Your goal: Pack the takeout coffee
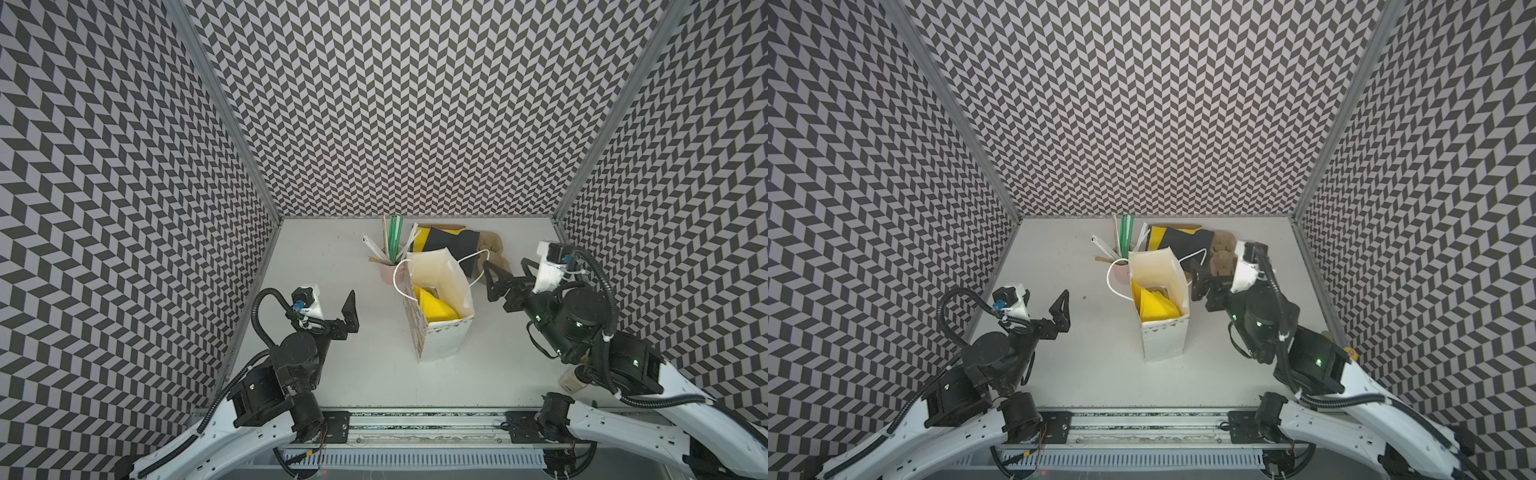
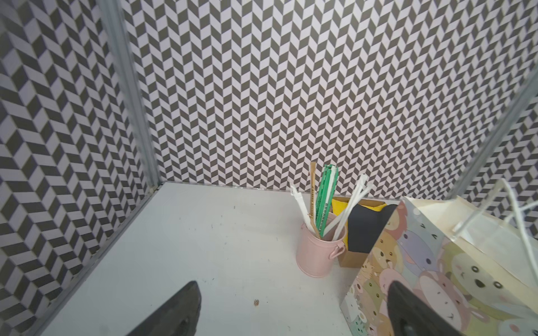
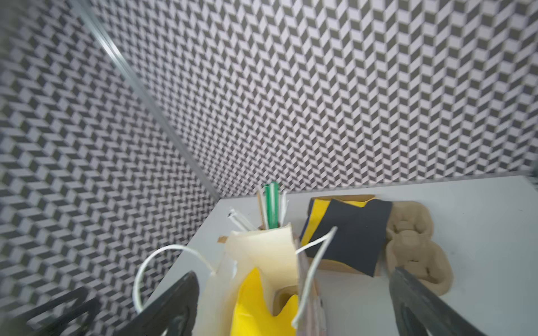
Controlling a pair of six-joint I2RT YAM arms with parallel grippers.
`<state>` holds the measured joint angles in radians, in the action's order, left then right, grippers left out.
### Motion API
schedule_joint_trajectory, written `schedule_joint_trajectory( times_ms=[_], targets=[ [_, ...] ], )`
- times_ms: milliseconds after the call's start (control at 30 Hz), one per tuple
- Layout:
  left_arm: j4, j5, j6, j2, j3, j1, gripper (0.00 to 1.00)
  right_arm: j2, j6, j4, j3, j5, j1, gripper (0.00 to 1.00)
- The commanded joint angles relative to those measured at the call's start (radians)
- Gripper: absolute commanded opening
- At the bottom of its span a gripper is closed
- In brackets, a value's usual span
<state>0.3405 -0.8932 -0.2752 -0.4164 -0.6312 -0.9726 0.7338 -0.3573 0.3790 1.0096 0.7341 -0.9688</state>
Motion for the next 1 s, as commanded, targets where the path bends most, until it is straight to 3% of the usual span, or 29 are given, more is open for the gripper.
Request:
schedule_joint_trajectory(
  times_ms=[0,67,133,200,233,333,433,500,633,733,900,967],
  targets=[
    [-0.055,-0.112,-0.065,-0.036,0.038,0.052,1.0,-0.079,0.039,-0.222,-0.13,0.261,0.05,0.99],
    [-0.097,-0.081,-0.055,-0.073,0.077,0.118,1.0,-0.131,0.096,-0.362,-0.25,0.279,0.126,0.99],
    [-0.109,0.016,-0.083,-0.128,0.091,0.246,1.0,-0.167,0.161,-0.512,-0.376,0.242,0.225,0.99],
    [-0.119,0.128,-0.114,-0.176,0.1,0.379,1.0,-0.174,0.124,-0.611,-0.472,0.237,0.321,0.99],
    [-0.126,0.166,-0.158,-0.201,0.103,0.434,1.0,-0.17,0.147,-0.683,-0.523,0.18,0.381,0.99],
    [-0.163,0.217,-0.183,-0.287,0.096,0.538,1.0,-0.073,0.191,-0.832,-0.614,0.095,0.526,0.99],
    [-0.198,0.216,-0.203,-0.394,0.074,0.612,1.0,0.055,0.075,-0.87,-0.635,0.085,0.642,0.99],
    [-0.255,0.212,-0.21,-0.447,0.084,0.642,1.0,0.122,0.086,-0.975,-0.669,0.024,0.702,0.99],
    [-0.504,0.168,-0.123,-0.515,0.189,0.674,1.0,0.274,0.18,-1.123,-0.696,-0.005,0.745,0.99],
    [-0.672,0.207,-0.071,-0.557,0.265,0.721,1.0,0.376,0.29,-1.236,-0.71,-0.075,0.749,0.99],
    [-0.822,0.246,-0.054,-0.663,0.272,0.79,1.0,0.534,0.295,-1.456,-0.779,-0.122,0.751,0.99],
    [-0.979,0.279,0.046,-0.69,0.305,0.79,1.0,0.593,0.342,-1.547,-0.817,-0.155,0.751,0.99]
  ],
)
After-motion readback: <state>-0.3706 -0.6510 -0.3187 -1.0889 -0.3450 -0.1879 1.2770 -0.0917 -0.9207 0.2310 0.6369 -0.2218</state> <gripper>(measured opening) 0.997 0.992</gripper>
